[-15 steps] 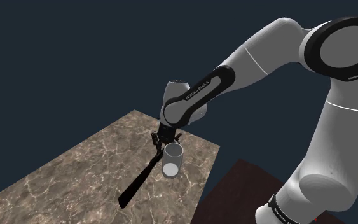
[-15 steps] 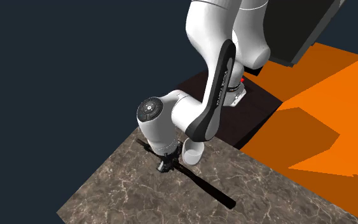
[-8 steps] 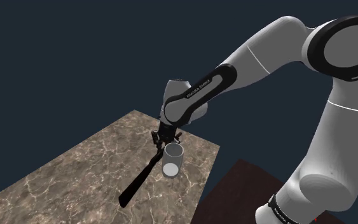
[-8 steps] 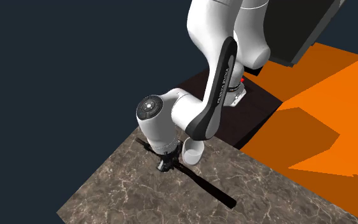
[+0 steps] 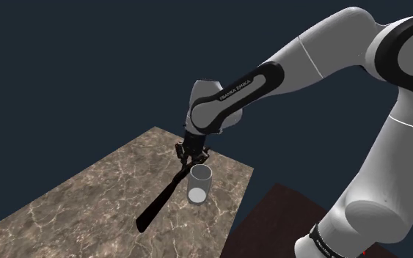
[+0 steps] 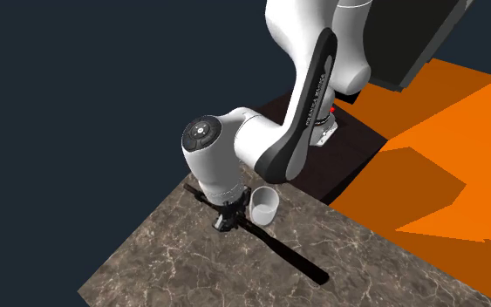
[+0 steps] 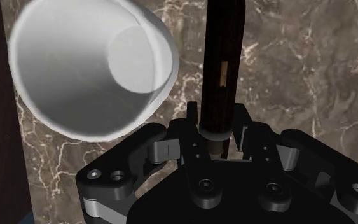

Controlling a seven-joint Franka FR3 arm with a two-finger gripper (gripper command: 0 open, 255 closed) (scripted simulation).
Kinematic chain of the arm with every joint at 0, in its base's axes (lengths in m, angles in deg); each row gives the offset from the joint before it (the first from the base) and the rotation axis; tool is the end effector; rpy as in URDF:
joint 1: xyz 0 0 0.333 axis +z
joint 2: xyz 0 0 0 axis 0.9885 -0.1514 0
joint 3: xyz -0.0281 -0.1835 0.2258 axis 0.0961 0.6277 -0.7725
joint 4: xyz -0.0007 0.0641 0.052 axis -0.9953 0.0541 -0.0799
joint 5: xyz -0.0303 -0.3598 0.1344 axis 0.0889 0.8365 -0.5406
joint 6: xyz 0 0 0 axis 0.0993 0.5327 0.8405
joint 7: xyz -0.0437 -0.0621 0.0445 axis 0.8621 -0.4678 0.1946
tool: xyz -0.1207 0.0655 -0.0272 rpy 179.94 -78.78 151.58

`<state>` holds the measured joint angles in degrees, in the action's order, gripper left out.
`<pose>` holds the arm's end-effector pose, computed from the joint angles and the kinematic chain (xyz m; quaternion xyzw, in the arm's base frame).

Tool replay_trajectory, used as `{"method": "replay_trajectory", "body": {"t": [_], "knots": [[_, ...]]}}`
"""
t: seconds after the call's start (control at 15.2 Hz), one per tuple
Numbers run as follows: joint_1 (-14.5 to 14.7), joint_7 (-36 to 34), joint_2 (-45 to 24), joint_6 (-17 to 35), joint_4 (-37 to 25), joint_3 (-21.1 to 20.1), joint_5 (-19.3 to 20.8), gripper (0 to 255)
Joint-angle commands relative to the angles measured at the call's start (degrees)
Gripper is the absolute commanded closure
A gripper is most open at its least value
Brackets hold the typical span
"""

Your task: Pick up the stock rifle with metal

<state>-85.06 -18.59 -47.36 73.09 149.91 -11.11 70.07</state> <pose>0.4942 0.1371 0.2383 -0.8045 0.5868 0.0737 0.0541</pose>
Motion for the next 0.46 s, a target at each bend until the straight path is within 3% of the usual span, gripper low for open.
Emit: {"method": "replay_trajectory", "body": {"t": [0.0, 0.4], "knots": [[-0.1, -0.1, 1.3, -1.7, -0.4, 0.0, -0.2, 255], [-0.3, -0.2, 3.7, -4.8, -1.3, -0.1, -0.6, 255]]}}
